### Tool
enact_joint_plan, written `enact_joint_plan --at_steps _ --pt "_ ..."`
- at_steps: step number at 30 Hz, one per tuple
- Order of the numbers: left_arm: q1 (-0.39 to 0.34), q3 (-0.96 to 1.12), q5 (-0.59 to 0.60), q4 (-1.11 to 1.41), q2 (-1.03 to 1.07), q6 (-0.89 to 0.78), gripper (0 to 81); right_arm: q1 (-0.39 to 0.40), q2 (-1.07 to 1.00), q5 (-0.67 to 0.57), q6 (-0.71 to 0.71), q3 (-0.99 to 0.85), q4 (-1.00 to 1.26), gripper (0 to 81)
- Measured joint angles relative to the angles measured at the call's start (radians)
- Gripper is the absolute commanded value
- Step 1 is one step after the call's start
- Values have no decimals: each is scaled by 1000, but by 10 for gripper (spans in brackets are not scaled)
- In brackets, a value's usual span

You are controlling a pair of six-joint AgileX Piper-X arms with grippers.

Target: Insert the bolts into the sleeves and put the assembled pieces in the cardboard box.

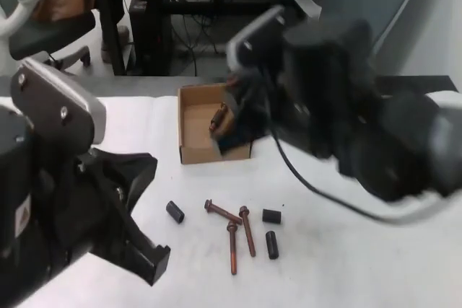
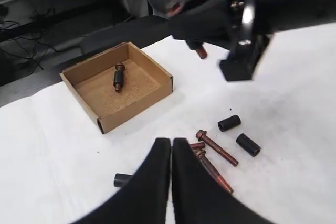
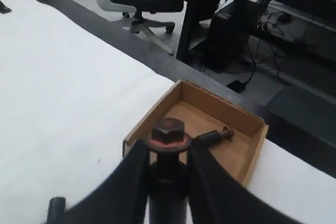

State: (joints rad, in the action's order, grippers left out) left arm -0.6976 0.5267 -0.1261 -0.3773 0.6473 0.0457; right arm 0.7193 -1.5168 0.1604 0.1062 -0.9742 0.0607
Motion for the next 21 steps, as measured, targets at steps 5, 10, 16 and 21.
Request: enact_joint_plan --at_steps 5,10,16,21 --pt "0 -135 36 92 -45 -63 17 -57 -206 -17 11 -223 -122 6" --pt "0 -280 32 220 -89 -187 17 -108 -370 -31 47 -403 -236 6" --pt "35 -344 -41 414 28 -280 354 -165 -529 -34 50 -592 -379 6" --pt "132 -287 57 426 342 -394 700 -179 -593 -88 50 -666 -464 3"
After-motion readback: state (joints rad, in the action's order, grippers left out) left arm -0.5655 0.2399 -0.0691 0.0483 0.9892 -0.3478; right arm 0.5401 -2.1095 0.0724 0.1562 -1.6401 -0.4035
